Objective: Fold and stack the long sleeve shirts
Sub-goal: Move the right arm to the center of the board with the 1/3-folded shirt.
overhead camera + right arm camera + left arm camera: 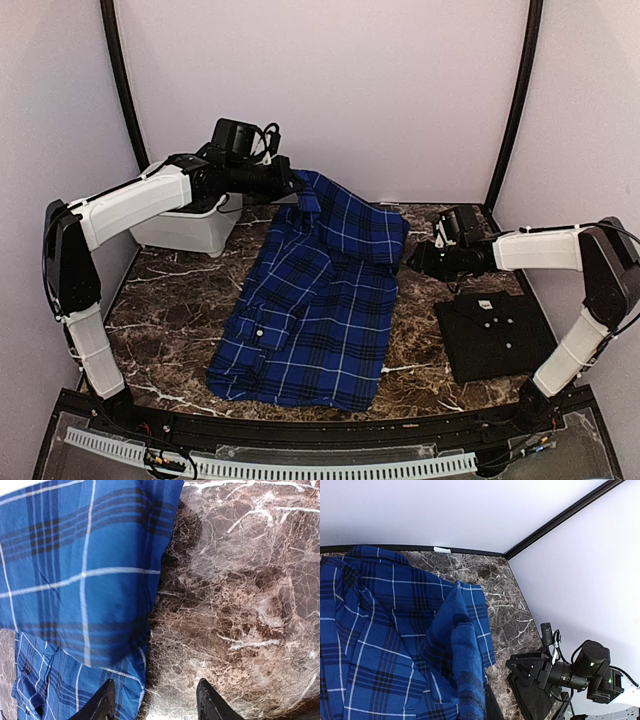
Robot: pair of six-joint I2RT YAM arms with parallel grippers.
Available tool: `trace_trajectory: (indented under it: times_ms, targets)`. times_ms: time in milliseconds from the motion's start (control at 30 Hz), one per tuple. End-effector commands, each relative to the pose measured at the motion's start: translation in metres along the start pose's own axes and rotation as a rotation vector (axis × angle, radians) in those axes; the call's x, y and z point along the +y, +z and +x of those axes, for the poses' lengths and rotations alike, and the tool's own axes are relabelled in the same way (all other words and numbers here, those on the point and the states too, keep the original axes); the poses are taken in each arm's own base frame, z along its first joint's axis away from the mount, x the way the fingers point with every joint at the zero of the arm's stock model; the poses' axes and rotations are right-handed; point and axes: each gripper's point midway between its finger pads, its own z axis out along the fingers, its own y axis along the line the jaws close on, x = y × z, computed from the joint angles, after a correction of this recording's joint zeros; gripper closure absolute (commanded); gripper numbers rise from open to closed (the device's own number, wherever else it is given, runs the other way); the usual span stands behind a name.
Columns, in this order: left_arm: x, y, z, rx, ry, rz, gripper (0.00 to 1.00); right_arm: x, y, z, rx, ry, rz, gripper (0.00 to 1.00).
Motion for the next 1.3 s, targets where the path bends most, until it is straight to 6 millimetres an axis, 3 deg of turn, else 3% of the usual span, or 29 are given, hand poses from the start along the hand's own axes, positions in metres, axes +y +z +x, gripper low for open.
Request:
trace_trajectory:
  times_ms: [0,167,400,500,567,667,900,967,1133,1267]
  targets:
    - [0.003,0.006,-0.006,0.05,0.089,-0.028,1.0,0.011,0.012,0.007,0.017,-0.014,-0.059,0.47]
    - [0.011,0.009,-0.032,0.019,0.089,-0.031,1.0,0.034,0.027,0.034,0.082,-0.057,-0.079,0.47]
    - [0.017,0.012,-0.044,0.009,0.116,-0.031,1.0,0.05,0.041,0.067,0.148,-0.065,-0.074,0.58]
    - [0.017,0.012,-0.048,0.004,0.123,-0.023,1.0,0.054,0.047,0.08,0.178,-0.08,-0.053,0.67]
    - [0.018,0.013,-0.051,0.001,0.13,-0.02,1.0,0.046,0.05,0.086,0.196,-0.072,-0.009,0.8]
    - [0.016,0.013,-0.055,-0.005,0.141,-0.016,1.0,0.036,0.051,0.082,0.199,-0.082,0.045,0.99]
    - [0.01,0.016,-0.062,-0.028,0.135,0.014,1.0,-0.012,0.047,0.049,0.198,-0.085,0.153,1.0]
    - [0.011,0.021,-0.063,-0.034,0.13,0.021,1.0,-0.017,0.045,0.043,0.213,-0.09,0.143,1.0]
    - [0.013,0.027,-0.072,-0.073,0.136,0.017,1.0,0.01,0.025,0.047,0.223,-0.14,0.083,0.67]
    - [0.014,0.029,-0.091,-0.119,0.139,0.014,1.0,0.035,-0.007,0.077,0.259,-0.152,0.039,0.47]
